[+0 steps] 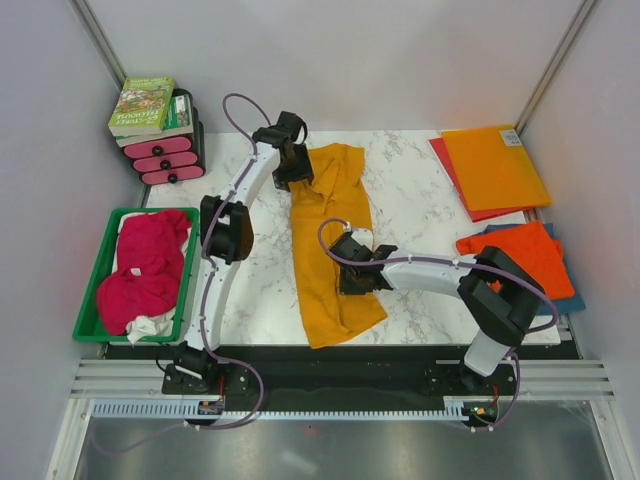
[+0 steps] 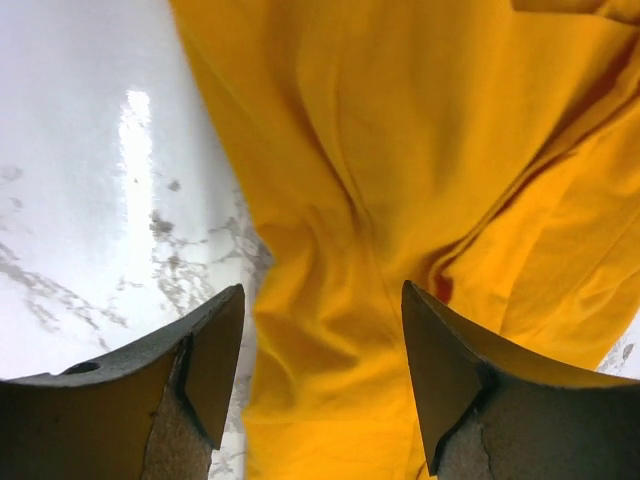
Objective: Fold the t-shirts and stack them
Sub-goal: Rotate the tshirt 90 degrees
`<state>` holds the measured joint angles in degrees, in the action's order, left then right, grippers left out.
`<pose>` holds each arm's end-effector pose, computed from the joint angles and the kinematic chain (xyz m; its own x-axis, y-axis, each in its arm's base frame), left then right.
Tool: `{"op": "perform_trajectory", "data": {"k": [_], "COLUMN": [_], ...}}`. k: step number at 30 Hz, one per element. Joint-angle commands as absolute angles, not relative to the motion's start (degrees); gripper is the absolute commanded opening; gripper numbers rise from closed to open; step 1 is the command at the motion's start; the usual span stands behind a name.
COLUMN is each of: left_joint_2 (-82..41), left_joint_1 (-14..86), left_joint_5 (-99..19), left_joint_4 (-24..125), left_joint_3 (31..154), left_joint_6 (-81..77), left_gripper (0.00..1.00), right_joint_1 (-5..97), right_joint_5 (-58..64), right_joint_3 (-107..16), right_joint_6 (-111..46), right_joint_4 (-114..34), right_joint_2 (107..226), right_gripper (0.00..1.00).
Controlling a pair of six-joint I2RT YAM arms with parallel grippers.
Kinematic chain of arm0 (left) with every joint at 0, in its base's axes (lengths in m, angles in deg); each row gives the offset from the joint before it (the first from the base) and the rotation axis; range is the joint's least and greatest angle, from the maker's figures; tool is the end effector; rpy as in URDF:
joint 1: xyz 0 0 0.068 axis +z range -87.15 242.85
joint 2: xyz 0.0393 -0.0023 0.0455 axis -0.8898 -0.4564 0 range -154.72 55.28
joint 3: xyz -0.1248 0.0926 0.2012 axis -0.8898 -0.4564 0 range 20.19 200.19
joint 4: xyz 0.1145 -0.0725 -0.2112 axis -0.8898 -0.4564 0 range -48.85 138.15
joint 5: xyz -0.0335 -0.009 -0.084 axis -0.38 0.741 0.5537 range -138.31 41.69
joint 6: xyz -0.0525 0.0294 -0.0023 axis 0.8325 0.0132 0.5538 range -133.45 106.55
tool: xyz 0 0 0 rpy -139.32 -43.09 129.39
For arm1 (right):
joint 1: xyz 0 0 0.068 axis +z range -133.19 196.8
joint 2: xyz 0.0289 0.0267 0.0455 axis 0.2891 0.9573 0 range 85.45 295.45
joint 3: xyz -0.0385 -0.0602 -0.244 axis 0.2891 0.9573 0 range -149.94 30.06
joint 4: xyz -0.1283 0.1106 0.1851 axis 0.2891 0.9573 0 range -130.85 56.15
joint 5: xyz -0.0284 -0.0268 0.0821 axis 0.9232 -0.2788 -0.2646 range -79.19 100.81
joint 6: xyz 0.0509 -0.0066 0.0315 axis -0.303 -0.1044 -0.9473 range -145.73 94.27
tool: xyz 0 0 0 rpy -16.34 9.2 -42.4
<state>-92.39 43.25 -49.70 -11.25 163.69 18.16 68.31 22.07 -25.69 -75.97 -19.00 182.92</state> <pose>0.4875 -0.1724 0.1811 -0.8888 -0.2398 -0.3905 -0.1653 0.9625 -0.2149 0.2050 0.2440 0.1400 -0.9050 0.0733 -0.4190 -0.0279 0.9727 0.2302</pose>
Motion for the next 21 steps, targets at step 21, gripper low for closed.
{"op": "perform_trajectory", "data": {"k": [21], "left_joint_2": [-46.94], "left_joint_1": [33.15], "left_joint_5": [-48.58], "left_joint_4": [15.44], "left_joint_3": [95.26], "left_joint_6": [24.16], "left_gripper": [0.73], "right_joint_1": [46.6], "right_joint_5": [32.08], "right_joint_3": [-78.21], "right_joint_6": [-56.4], "right_joint_4": [-8.33], "right_joint_2": [210.59], "right_gripper": [0.0]}}
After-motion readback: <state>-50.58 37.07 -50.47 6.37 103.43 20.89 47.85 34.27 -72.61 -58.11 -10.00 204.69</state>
